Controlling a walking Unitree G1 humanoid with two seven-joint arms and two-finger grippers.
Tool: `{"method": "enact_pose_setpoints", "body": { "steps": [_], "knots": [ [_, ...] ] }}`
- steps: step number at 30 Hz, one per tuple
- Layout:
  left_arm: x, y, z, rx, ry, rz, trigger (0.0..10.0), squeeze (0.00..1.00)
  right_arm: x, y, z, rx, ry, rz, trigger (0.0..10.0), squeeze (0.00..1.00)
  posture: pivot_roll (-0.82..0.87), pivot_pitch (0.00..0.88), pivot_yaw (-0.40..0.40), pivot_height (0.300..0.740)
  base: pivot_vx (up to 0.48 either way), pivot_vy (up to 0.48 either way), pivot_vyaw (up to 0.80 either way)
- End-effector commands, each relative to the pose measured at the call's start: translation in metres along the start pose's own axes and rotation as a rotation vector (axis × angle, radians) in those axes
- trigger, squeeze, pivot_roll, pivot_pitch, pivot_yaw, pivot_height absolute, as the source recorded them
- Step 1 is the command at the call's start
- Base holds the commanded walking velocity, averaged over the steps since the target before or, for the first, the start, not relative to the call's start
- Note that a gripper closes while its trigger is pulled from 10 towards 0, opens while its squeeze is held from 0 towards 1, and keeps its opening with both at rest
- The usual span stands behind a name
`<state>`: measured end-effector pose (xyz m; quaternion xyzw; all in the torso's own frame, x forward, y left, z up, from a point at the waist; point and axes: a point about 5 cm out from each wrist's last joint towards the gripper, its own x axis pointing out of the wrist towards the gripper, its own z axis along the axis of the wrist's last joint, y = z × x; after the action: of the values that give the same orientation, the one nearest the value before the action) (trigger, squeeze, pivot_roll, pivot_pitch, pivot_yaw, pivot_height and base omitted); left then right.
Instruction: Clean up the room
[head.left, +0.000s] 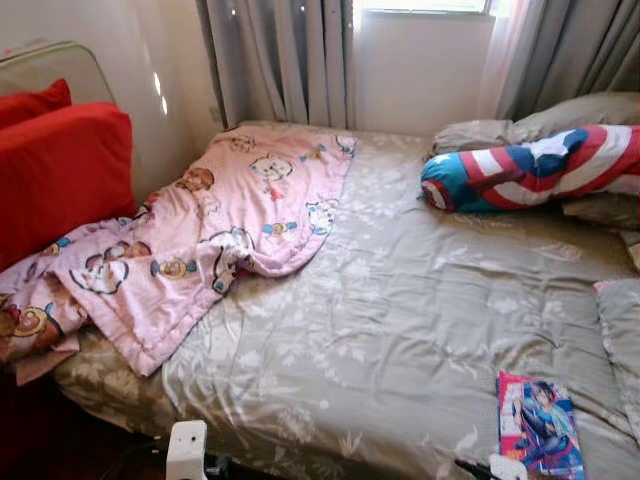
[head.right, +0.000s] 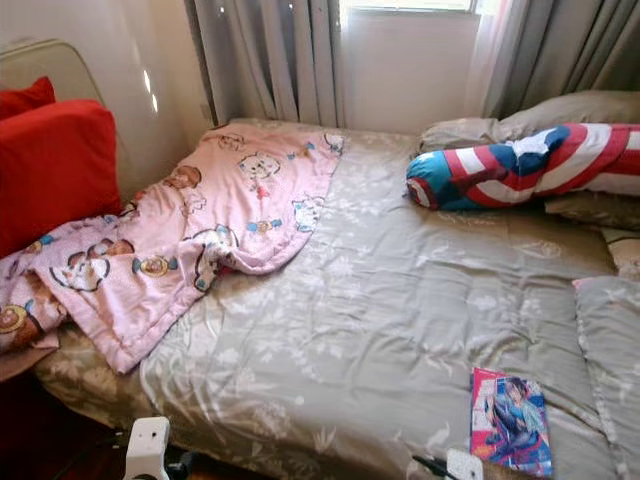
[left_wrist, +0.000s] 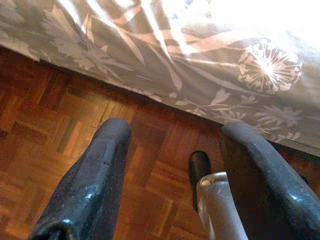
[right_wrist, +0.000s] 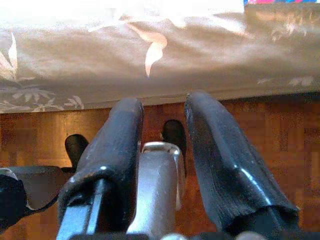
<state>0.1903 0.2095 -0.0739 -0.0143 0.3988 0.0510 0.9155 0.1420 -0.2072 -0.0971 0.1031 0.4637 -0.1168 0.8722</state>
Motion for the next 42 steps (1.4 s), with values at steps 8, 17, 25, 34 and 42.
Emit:
{"method": "enact_pose_setpoints", "body": {
  "steps": [8, 17, 25, 34, 42],
  "knots": [
    [0.000, 0.002, -0.001, -0.008, 0.012, 0.012, 10.0, 0.00, -0.001, -0.008, -0.001, 0.003, 0.002, -0.013, 10.0, 0.00, -0.03, 0.005, 0.032, 0.740, 0.000, 0.337, 0.00],
    [-0.001, 0.003, -0.003, -0.007, 0.017, 0.013, 10.0, 0.00, 0.000, -0.001, -0.001, 0.001, 0.000, -0.001, 10.0, 0.00, -0.03, 0.007, 0.034, 0.740, 0.000, 0.307, 0.00],
    [-0.001, 0.004, -0.003, -0.005, 0.017, 0.014, 10.0, 0.00, 0.002, 0.016, 0.000, 0.001, -0.001, 0.019, 10.0, 0.00, -0.03, 0.008, 0.036, 0.740, 0.000, 0.305, 0.00],
    [-0.001, 0.004, -0.004, -0.008, 0.020, 0.012, 10.0, 0.00, 0.002, 0.007, 0.008, 0.001, -0.021, 0.010, 10.0, 0.00, -0.03, 0.007, 0.034, 0.740, 0.000, 0.303, 0.00],
    [-0.001, 0.004, -0.005, -0.009, 0.024, 0.015, 10.0, 0.00, -0.001, -0.010, 0.003, 0.003, -0.018, -0.004, 10.0, 0.00, -0.03, 0.008, 0.033, 0.740, 0.000, 0.310, 0.00]
  ]
}}
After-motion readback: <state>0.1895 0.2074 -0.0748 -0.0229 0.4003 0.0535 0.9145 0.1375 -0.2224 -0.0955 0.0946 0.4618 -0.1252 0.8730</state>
